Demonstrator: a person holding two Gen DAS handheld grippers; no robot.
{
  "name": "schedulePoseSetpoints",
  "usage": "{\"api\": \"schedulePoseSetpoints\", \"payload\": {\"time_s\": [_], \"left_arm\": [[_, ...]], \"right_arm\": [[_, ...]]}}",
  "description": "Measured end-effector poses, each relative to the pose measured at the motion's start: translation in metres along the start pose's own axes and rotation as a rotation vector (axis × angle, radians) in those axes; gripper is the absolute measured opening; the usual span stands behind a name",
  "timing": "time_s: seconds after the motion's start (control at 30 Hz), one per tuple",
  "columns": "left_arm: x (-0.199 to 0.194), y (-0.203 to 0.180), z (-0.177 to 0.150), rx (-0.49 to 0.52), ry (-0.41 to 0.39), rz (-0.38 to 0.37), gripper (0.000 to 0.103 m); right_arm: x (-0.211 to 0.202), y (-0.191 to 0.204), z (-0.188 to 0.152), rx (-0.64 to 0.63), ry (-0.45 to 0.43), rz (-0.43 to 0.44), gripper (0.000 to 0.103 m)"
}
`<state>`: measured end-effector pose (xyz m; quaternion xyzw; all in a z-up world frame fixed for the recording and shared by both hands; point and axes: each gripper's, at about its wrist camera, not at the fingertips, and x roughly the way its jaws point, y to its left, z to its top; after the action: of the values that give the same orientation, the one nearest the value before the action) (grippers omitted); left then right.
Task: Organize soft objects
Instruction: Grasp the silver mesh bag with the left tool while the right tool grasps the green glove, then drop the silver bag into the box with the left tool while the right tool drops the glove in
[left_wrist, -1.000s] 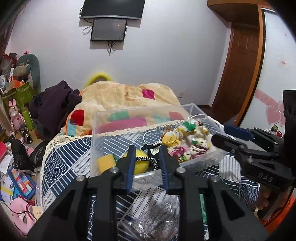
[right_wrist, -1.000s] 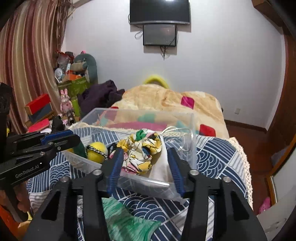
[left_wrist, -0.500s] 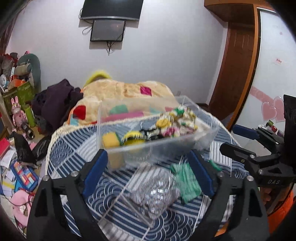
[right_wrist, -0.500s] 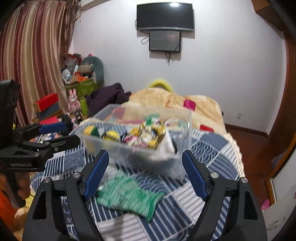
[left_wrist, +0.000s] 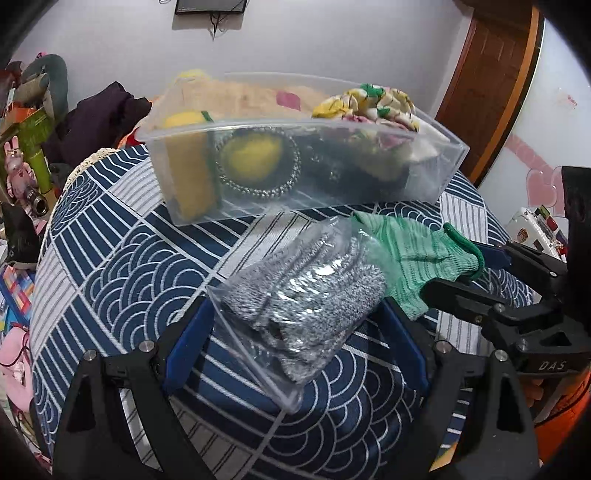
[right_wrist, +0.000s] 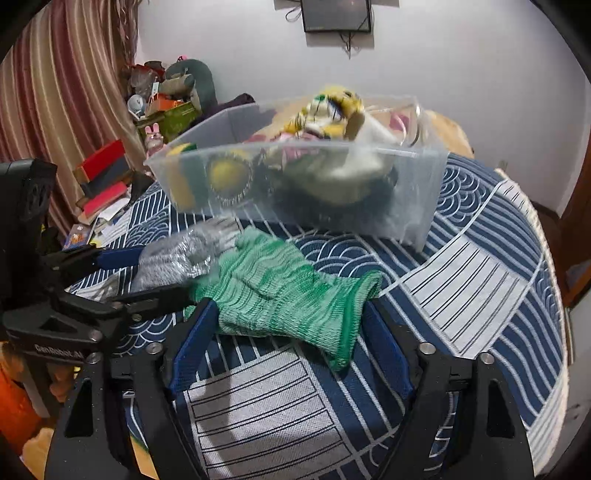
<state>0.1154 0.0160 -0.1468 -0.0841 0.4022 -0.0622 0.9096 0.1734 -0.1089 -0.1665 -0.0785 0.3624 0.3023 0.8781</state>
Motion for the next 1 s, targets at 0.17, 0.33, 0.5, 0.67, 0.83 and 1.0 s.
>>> {"api": "schedulePoseSetpoints", "payload": {"time_s": [0.17, 0.33, 0.5, 0.67, 0.83, 1.0], "left_arm": [[0.001, -0.009, -0.003, 0.029, -0.032, -0.013, 0.068], [-0.005, -0.010, 0.000, 0.040, -0.042, -0.013, 0.039], [-0.018, -0.006, 0.002, 0.031, -0.065, -0.030, 0.034], [-0.043, -0.007, 0.013, 0.031, -0.140, -0.028, 0.034], [-0.068, -0.006, 0.034, 0.027, -0.227, -0.024, 0.034], [-0.083, -0.002, 0.060, 0.018, -0.297, -0.007, 0.034]], "right_arm": [[-0.002, -0.003, -0.001, 0.016, -0.015, 0.009, 0.041], [-0.007, 0.002, -0.004, 0.007, -0.035, 0.039, 0.014], [-0.024, 0.001, 0.000, 0.003, -0.093, 0.027, 0.013], [-0.048, -0.003, 0.009, 0.012, -0.173, 0.008, 0.013], [-0.070, -0.002, 0.025, 0.013, -0.261, -0.023, 0.013], [-0.079, -0.003, 0.043, 0.015, -0.331, -0.051, 0.013]]}}
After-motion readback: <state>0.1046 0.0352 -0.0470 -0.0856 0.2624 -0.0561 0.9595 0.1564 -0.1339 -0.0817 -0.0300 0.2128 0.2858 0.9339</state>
